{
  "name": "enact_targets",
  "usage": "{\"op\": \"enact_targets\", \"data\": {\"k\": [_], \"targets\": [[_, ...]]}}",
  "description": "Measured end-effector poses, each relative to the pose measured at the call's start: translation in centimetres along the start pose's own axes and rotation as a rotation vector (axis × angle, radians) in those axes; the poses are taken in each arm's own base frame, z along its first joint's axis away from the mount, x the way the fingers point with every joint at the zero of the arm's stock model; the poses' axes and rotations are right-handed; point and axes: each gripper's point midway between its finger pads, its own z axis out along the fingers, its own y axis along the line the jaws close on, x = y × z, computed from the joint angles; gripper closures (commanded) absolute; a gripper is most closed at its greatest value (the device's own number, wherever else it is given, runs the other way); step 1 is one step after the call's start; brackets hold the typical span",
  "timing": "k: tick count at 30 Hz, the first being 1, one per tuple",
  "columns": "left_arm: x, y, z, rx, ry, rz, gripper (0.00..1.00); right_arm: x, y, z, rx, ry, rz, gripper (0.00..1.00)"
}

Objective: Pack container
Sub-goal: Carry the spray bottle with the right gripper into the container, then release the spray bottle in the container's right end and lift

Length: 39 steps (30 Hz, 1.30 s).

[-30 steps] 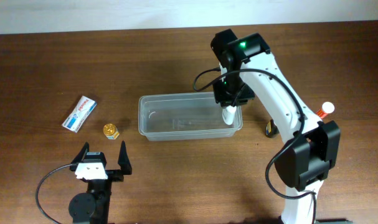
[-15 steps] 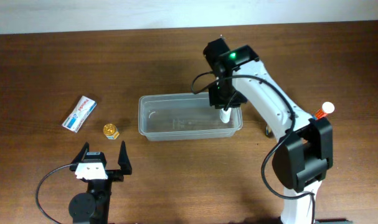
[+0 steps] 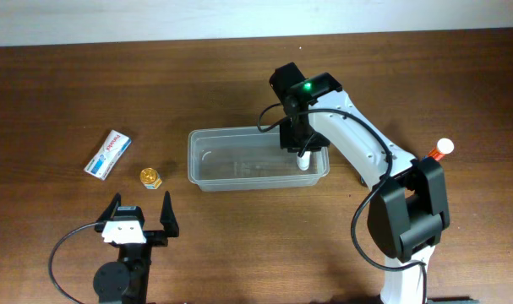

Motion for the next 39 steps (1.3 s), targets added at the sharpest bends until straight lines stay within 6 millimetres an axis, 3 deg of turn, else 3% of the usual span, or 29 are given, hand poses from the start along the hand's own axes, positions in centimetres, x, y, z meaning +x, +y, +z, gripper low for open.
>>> {"op": "enact_targets", "data": {"k": [16,18,20,35,39], "targets": [[0.0,0.0,0.0,0.000,0.000,0.000,0.01,0.0,0.0,1.1,0.002,-0.009,0.006,0.78],[0.0,0.0,0.0,0.000,0.000,0.000,0.00,0.0,0.0,1.1,0.002,-0.009,0.007,0.69],[0.0,0.0,0.0,0.000,0.000,0.000,0.01,0.0,0.0,1.1,0.003,-0.010,0.008,0.66],[0.0,0.0,0.0,0.000,0.000,0.000,0.01,0.0,-1.6,1.2,0.022,0.012,0.030,0.64],[0.0,0.0,0.0,0.000,0.000,0.000,0.01,0.4,-1.8,0.4,0.028,0.024,0.023,0.63]]}}
